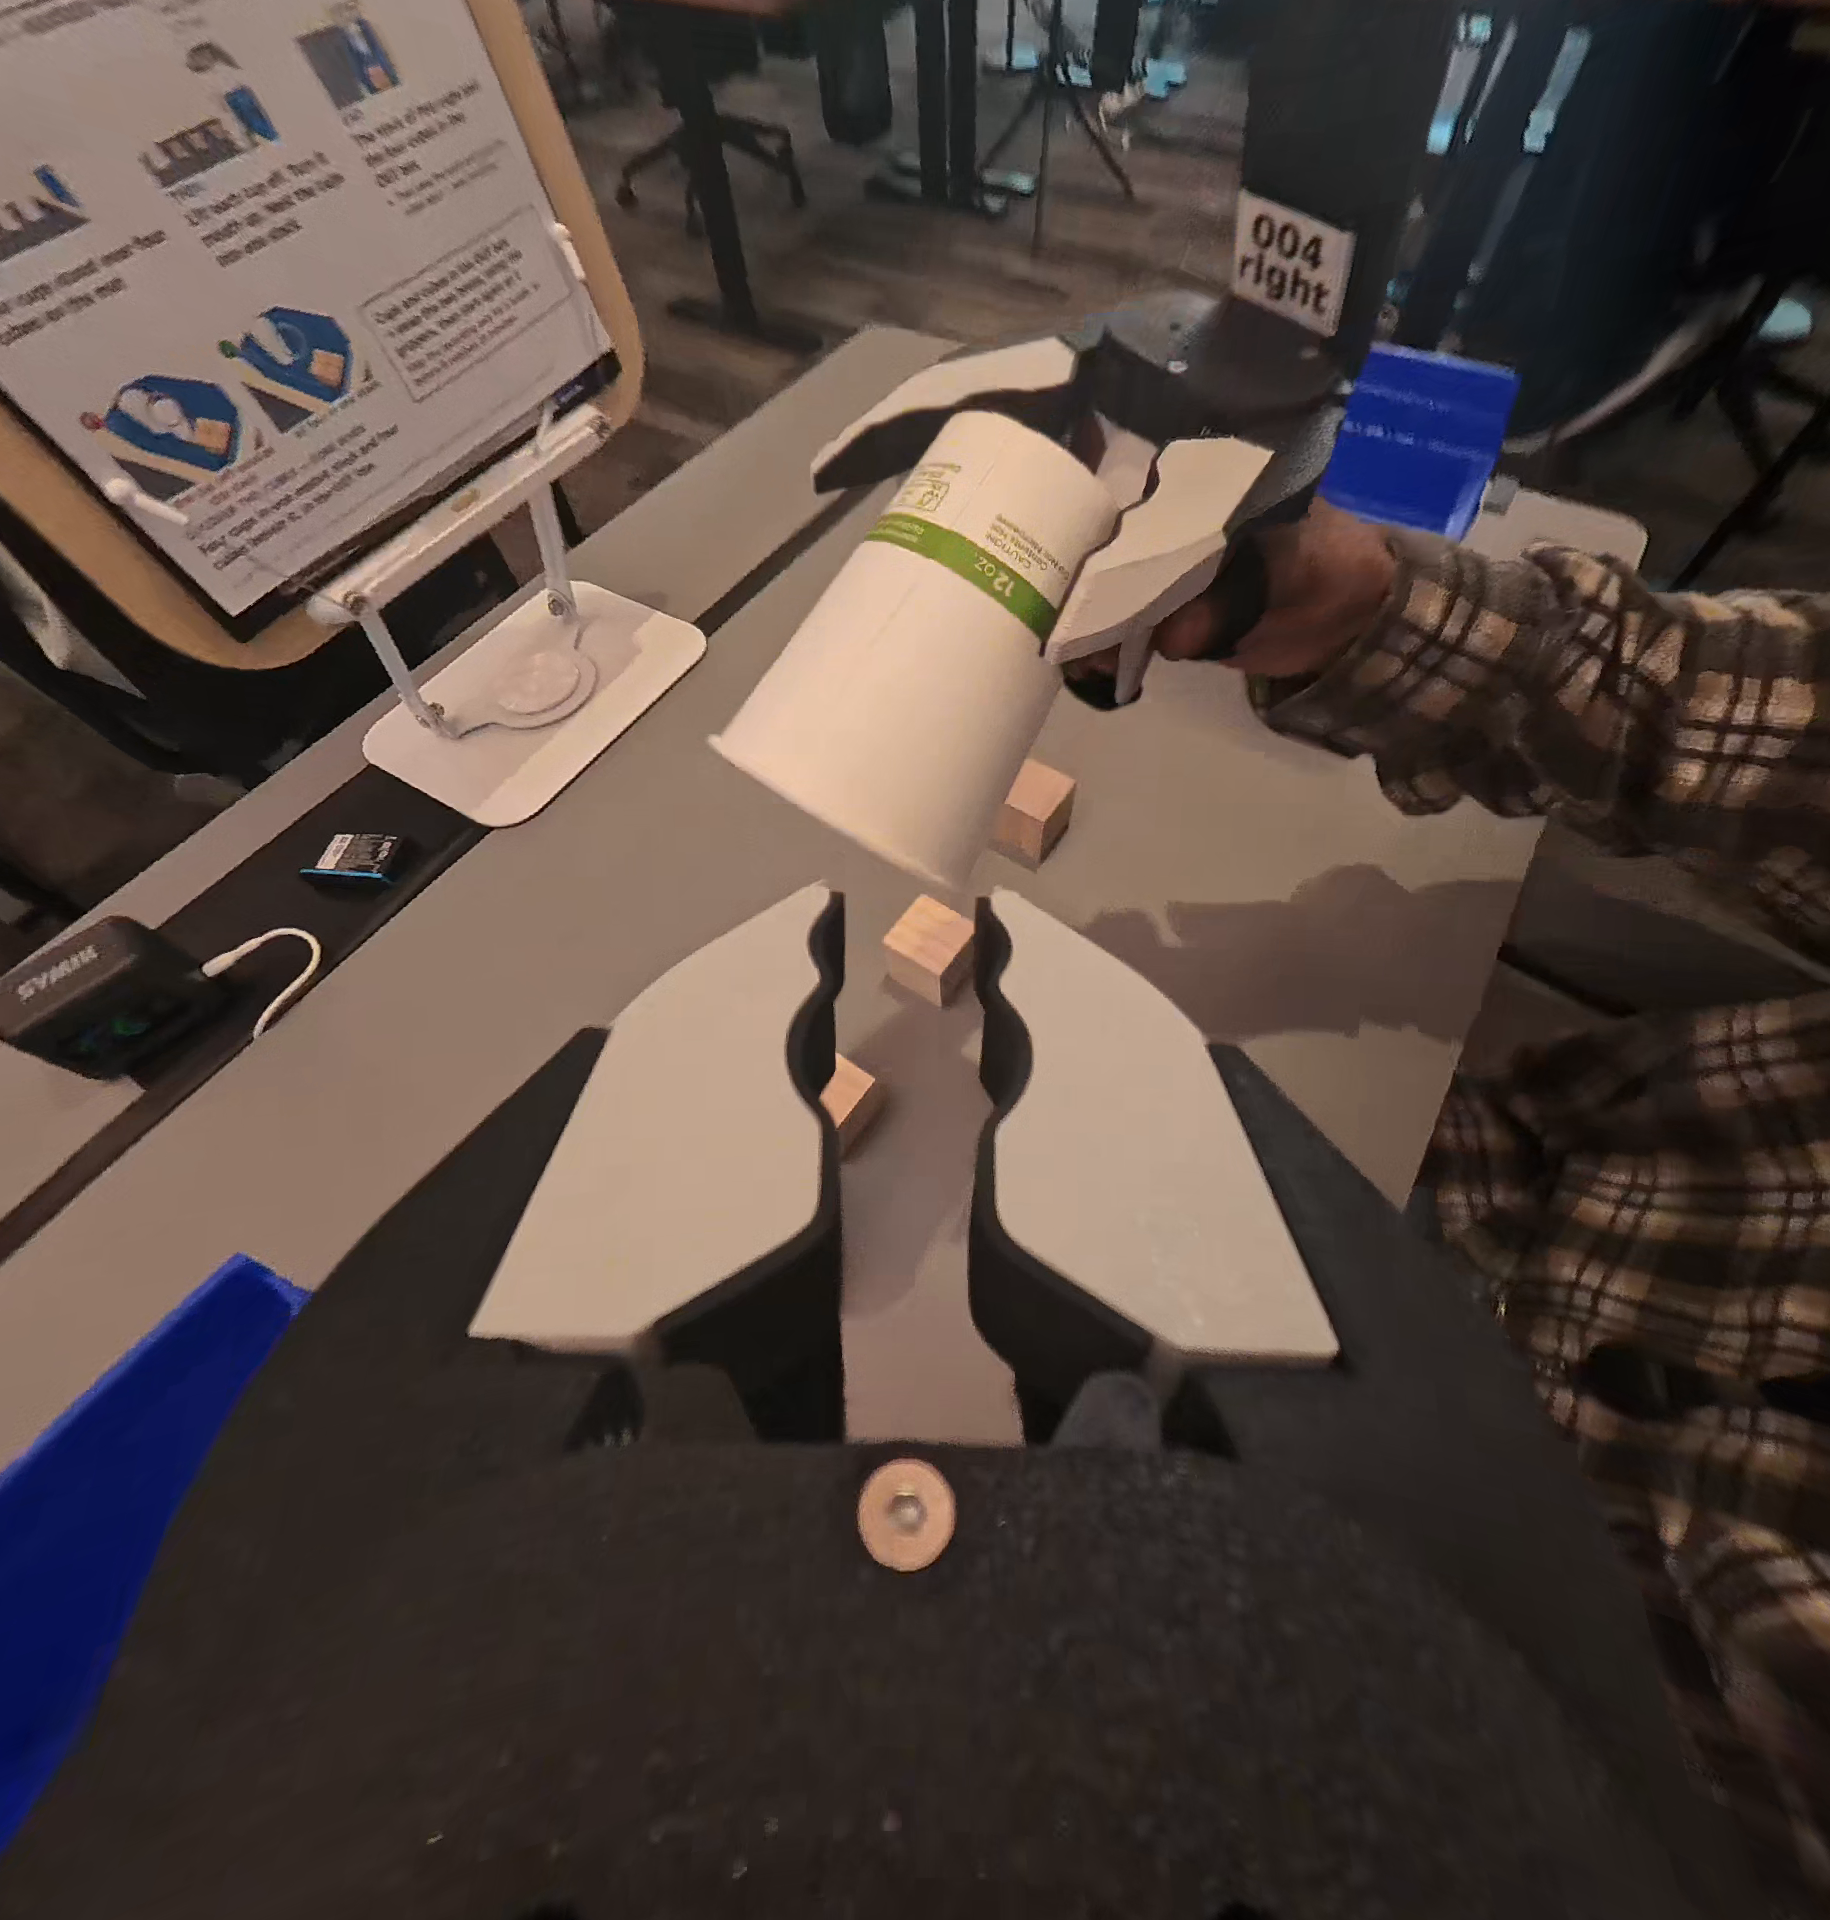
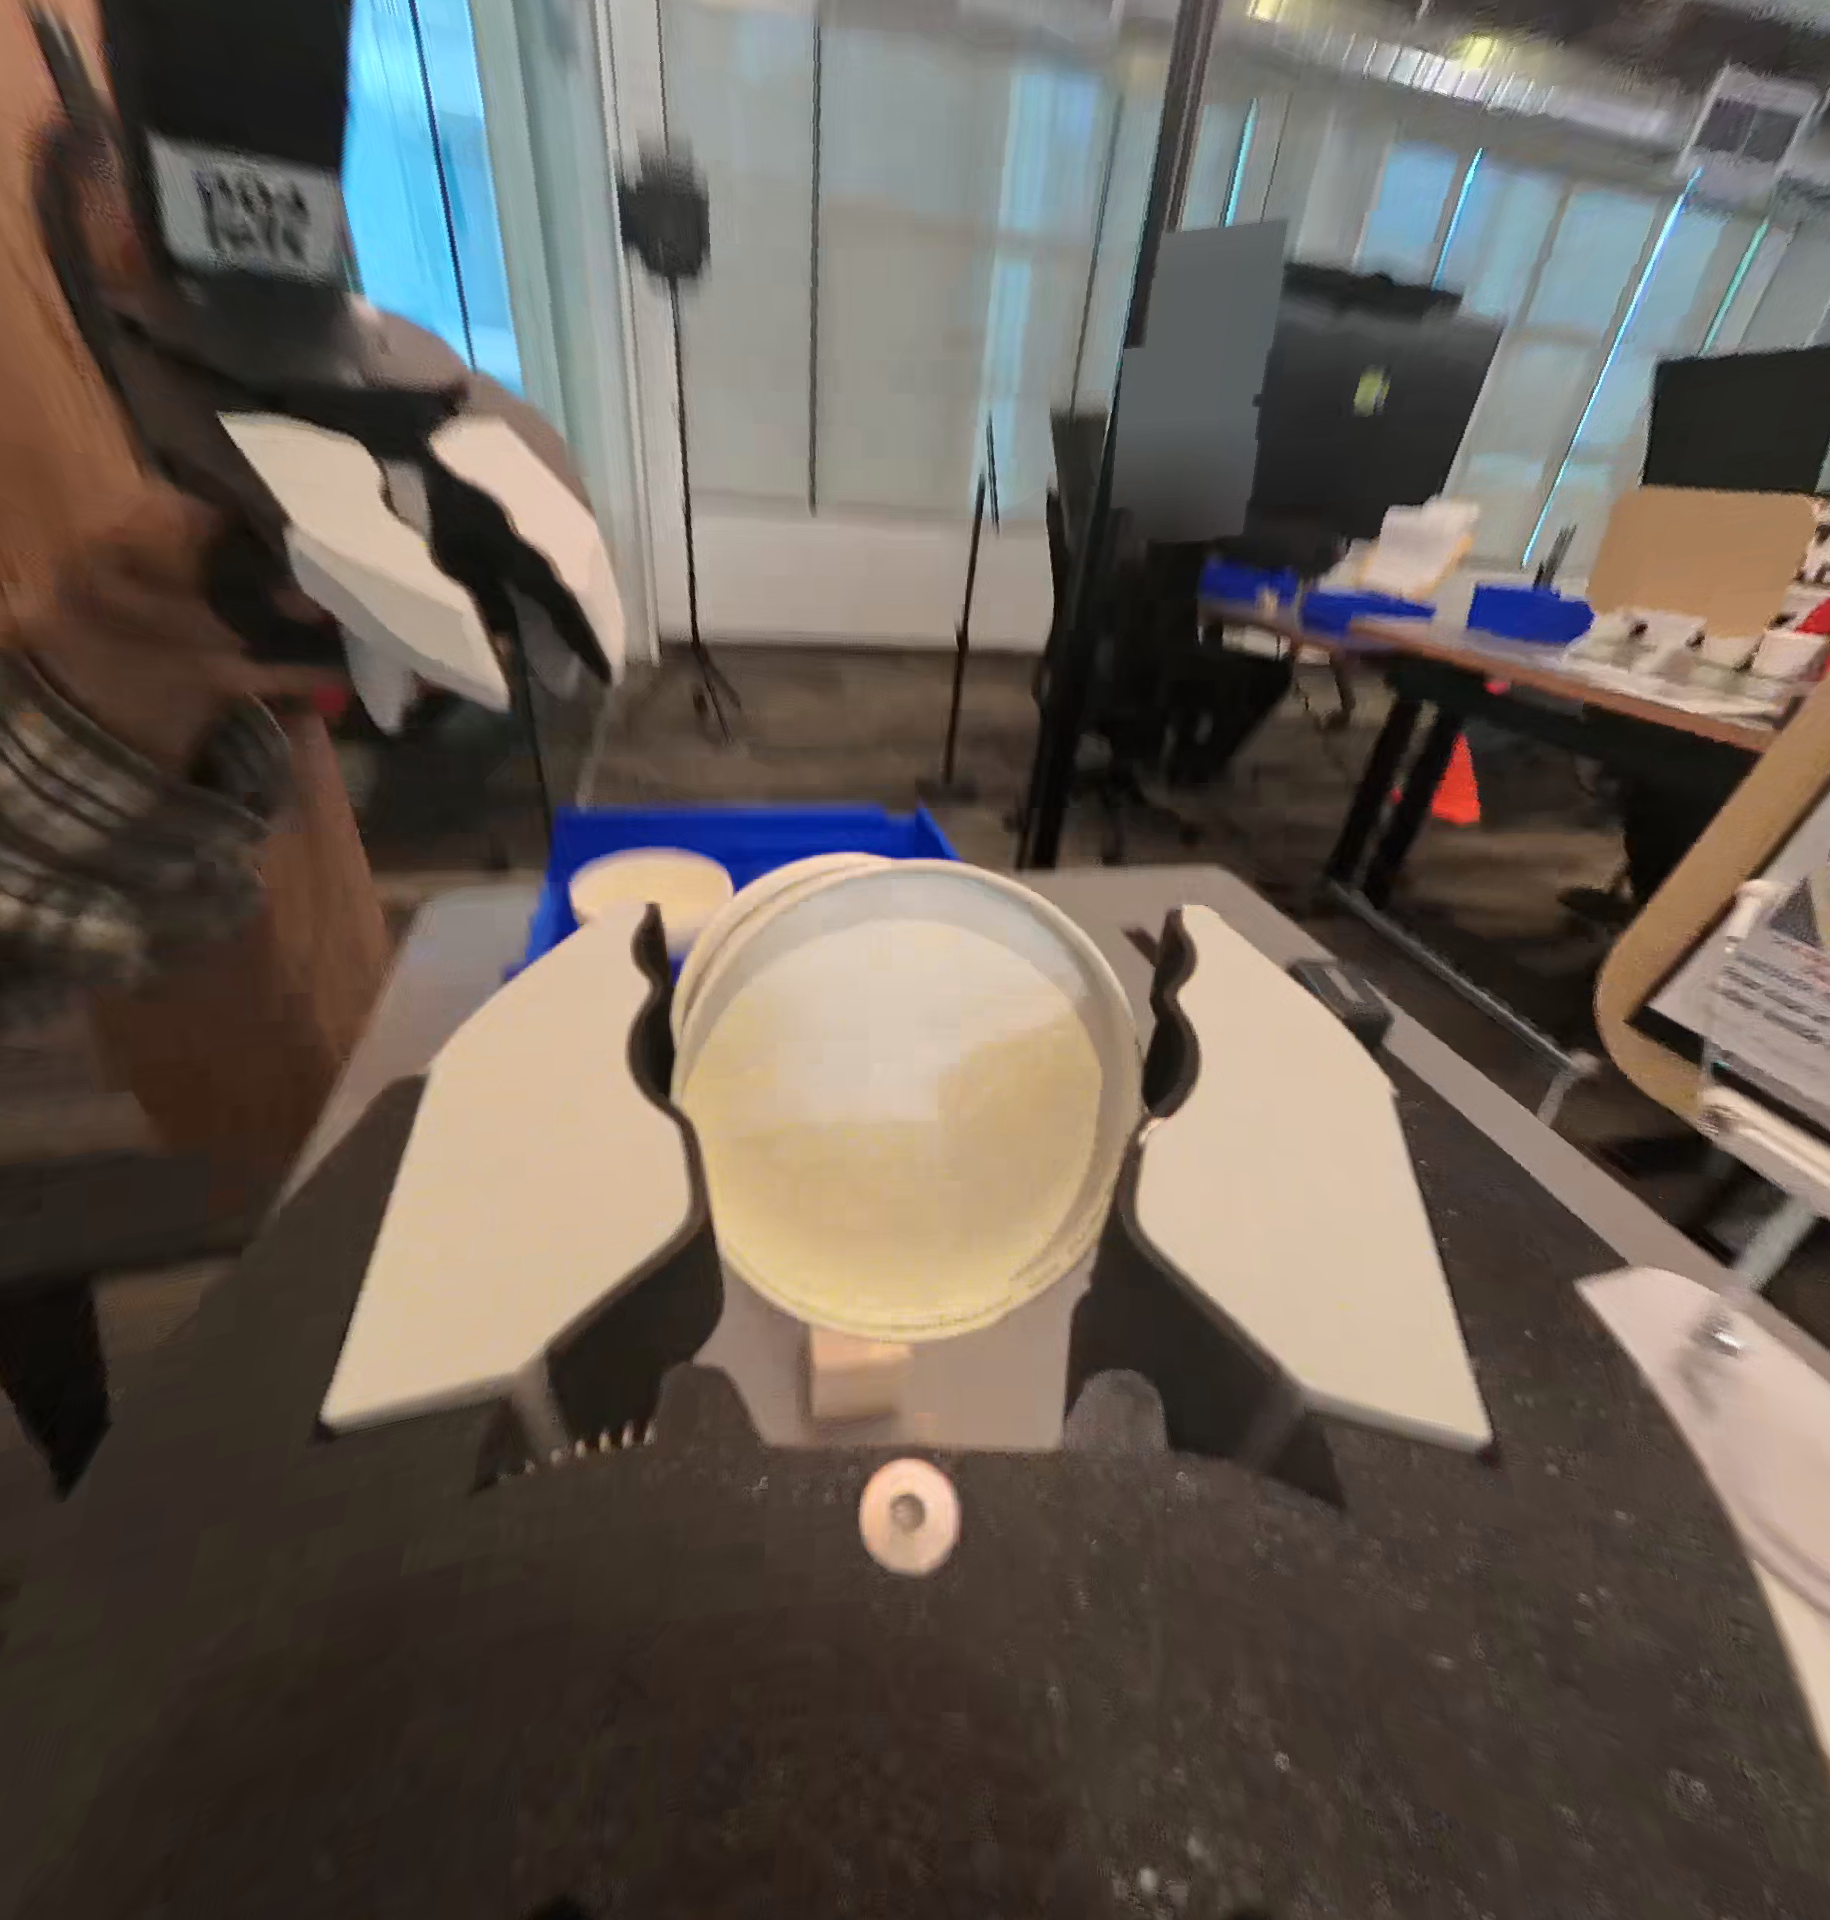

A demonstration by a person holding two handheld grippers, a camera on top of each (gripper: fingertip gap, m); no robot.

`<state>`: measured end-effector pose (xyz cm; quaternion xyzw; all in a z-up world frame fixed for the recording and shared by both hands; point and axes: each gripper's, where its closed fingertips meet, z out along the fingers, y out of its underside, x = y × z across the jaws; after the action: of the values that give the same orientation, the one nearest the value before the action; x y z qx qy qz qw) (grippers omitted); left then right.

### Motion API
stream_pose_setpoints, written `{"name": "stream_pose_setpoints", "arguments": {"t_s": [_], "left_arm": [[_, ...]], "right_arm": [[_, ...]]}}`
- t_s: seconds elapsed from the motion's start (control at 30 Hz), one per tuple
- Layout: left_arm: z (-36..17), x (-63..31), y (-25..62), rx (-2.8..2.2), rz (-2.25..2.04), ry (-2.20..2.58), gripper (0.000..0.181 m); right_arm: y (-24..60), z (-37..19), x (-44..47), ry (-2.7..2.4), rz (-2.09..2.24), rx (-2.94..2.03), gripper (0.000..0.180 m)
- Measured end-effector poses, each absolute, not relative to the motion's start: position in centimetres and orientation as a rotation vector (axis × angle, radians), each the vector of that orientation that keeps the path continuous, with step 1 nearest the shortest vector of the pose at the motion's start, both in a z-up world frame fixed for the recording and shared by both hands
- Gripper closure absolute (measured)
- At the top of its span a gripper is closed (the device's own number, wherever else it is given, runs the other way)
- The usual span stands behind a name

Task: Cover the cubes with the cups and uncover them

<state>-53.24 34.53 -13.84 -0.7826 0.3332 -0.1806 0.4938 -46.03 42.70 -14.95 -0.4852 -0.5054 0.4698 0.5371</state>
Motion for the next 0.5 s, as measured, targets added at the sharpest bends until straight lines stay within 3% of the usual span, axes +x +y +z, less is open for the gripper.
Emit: {"name": "stream_pose_setpoints", "arguments": {"t_s": [0.5], "left_arm": [[-19.0, -58.3, 29.9, -1.801, -0.417, 0.547, 0.164]], "right_arm": [[42.4, -27.5, -53.0, -1.956, 0.605, -1.436, 0.092]]}}
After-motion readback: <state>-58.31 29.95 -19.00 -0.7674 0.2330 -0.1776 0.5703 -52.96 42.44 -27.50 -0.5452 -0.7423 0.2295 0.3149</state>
